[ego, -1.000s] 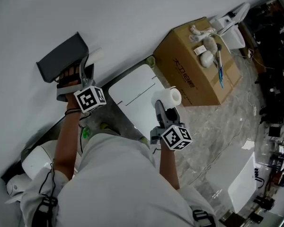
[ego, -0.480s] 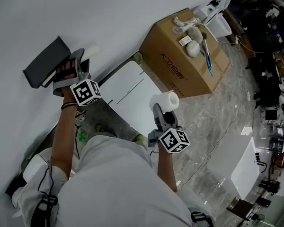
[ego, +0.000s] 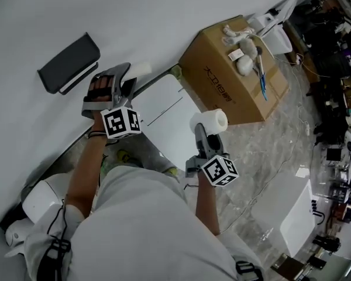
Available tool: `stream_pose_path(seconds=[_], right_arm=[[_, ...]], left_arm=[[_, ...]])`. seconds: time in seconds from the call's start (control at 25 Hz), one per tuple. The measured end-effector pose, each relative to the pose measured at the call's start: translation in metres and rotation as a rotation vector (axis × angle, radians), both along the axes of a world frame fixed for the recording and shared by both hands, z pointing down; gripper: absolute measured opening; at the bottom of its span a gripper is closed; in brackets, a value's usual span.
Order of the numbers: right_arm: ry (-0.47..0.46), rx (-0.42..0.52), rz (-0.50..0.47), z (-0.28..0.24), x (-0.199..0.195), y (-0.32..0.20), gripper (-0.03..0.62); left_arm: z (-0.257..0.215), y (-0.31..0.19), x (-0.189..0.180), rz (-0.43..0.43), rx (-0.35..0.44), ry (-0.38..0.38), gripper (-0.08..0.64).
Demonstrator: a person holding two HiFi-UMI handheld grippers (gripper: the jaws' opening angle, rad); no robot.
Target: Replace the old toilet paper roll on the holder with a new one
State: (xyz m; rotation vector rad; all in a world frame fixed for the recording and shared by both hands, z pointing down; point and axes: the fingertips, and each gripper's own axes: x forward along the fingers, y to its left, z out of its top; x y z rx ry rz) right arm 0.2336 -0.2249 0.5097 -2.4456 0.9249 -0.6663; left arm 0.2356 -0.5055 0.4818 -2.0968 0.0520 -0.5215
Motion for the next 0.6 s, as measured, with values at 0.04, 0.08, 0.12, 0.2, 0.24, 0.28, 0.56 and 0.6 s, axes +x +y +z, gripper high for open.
stream_pose_path(seconds=[0.04, 0.08, 0.12, 0.2, 0.24, 0.28, 0.56, 0.6], right_arm=[[-0.003, 0.013, -0.008, 0.001, 0.002, -0.004, 0.278], [-0.007, 0.025, -0.015, 0.002, 0.002, -0.008, 0.278], [-0.01, 0.035, -0.022, 0.003, 0.003, -0.011, 0.278], [-0.018, 0.065, -0.028, 0.002, 0.007, -0.019, 0.278], [-0.025, 0.089, -0.027, 0.001, 0.01, -0.024, 0.278], [-0.035, 0.12, -0.026, 0.0, 0.013, -0.03, 0.278], [-0.137, 0.405, -0.011, -0.015, 0.027, -0.082, 0.276], [-0.172, 0.433, 0.012, -0.012, 0.027, -0.087, 0.276]], left_arm=[[0.0, 0.003, -0.008, -0.003, -0.033, 0.004, 0.209], [0.0, 0.006, -0.018, -0.009, -0.068, 0.009, 0.209], [-0.001, 0.007, -0.028, -0.017, -0.105, 0.017, 0.209], [-0.004, 0.007, -0.049, -0.04, -0.186, 0.044, 0.209], [-0.004, 0.005, -0.06, -0.055, -0.23, 0.06, 0.209], [-0.004, 0.001, -0.07, -0.075, -0.273, 0.079, 0.209], [0.004, -0.05, -0.155, -0.293, -0.391, 0.17, 0.209], [0.005, -0.058, -0.167, -0.326, -0.401, 0.182, 0.209]])
